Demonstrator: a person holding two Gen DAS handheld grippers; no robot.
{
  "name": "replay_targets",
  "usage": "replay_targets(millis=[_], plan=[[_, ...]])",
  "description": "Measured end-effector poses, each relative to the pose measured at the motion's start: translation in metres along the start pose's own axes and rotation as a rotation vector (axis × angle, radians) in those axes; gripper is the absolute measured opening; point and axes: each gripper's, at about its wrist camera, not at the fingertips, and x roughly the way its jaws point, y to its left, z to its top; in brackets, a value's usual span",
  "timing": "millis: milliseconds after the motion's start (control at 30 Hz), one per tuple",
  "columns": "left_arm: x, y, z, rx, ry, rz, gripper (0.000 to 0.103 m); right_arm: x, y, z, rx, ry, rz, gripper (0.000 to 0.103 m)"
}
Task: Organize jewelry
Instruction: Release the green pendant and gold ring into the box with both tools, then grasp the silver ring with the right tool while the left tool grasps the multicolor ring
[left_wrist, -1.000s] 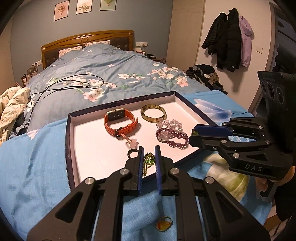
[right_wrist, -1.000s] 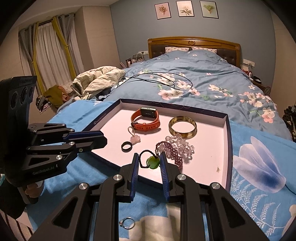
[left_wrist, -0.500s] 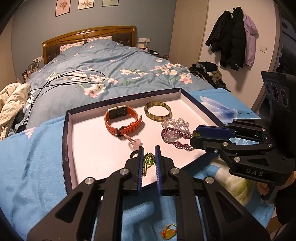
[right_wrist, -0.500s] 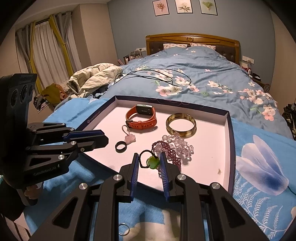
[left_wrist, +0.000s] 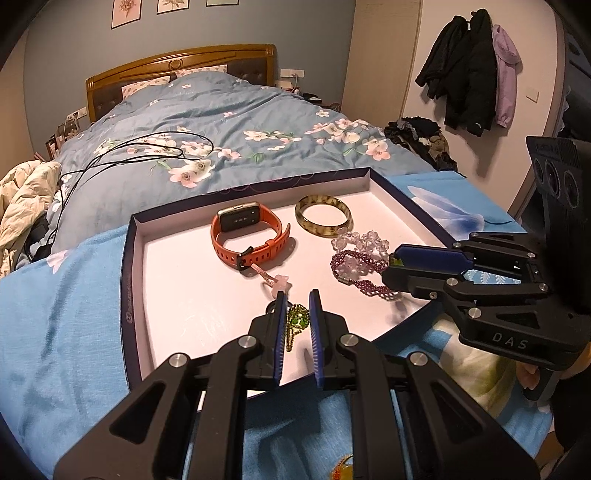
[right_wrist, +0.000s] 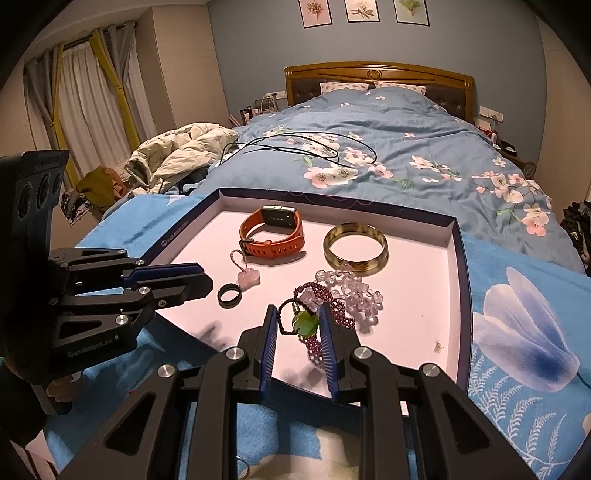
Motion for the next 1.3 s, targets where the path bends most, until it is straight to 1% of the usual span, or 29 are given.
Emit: replay_targets(millis=[567,800,833,900,1000,1067,1167,1233,1267,1300], plan=[[0.015,0.001,0.000,-0.003,0.036,0.012,0.013,0.015,-0.008,0.000,0.031,0.034,-0.029,0.021],[0.016,0.001,-0.001,-0.007,0.033,0.015,0.013,0.020,-0.010,-0.001,0.042,0.042,-0.041,0.022],[0.016,0.001,0.000,-0.008,0.031,0.015,0.015,0.020,-0.010,-0.001,0.045,0.041,-0.043,0.022],[0.014,0.003,-0.001,-0.013,0.029,0.015,0.025,0.019,-0.012,-0.001,0.052,0.039,-0.044,0.023],[0.012,0.003,-0.002,-0.015,0.023,0.019,0.026,0.016,-0.013,0.000,0.056,0.029,-0.043,0.025],[0.008,0.004,-0.003,-0.017,0.012,0.021,0.031,0.013,-0.015,0.000,0.065,0.020,-0.044,0.029],[-0.005,0.003,-0.004,-0.009,-0.019,0.031,0.038,0.005,-0.017,0.000,0.081,0.000,-0.038,0.030],[-0.017,0.002,-0.006,-0.002,-0.042,0.031,0.041,-0.003,-0.017,-0.001,0.083,-0.011,-0.034,0.030],[-0.022,0.002,-0.008,0.002,-0.050,0.030,0.048,-0.007,-0.017,-0.002,0.085,-0.017,-0.026,0.031],[-0.029,0.002,-0.010,0.005,-0.057,0.024,0.052,-0.012,-0.016,-0.003,0.083,-0.023,-0.020,0.031]])
